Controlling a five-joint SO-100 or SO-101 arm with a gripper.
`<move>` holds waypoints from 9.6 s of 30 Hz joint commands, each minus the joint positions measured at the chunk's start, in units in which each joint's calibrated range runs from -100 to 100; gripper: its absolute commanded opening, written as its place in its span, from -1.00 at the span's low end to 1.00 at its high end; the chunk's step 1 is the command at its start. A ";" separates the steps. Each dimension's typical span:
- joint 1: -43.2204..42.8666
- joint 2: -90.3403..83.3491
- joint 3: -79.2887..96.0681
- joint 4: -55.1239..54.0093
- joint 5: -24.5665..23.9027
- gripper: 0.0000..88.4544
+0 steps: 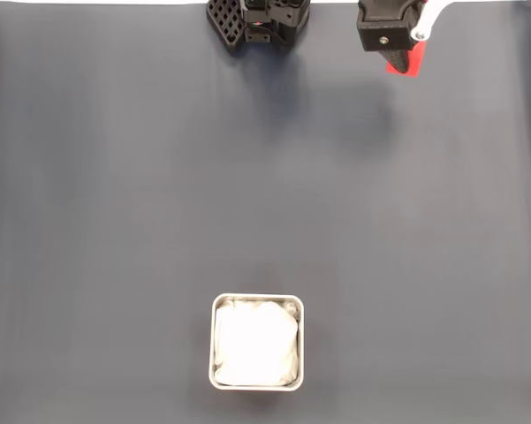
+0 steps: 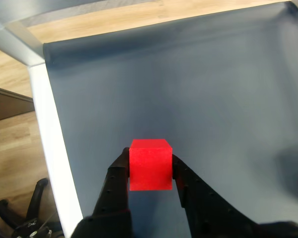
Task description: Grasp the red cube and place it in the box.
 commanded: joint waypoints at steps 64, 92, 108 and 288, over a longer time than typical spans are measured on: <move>39.83 31.02 -43.79 -13.00 -4.98 -0.96; 48.07 42.28 -49.99 -23.08 -6.59 -0.96; 52.05 47.92 -51.36 -28.08 -7.23 -0.96; 53.11 -42.29 38.70 15.19 -8.64 -0.99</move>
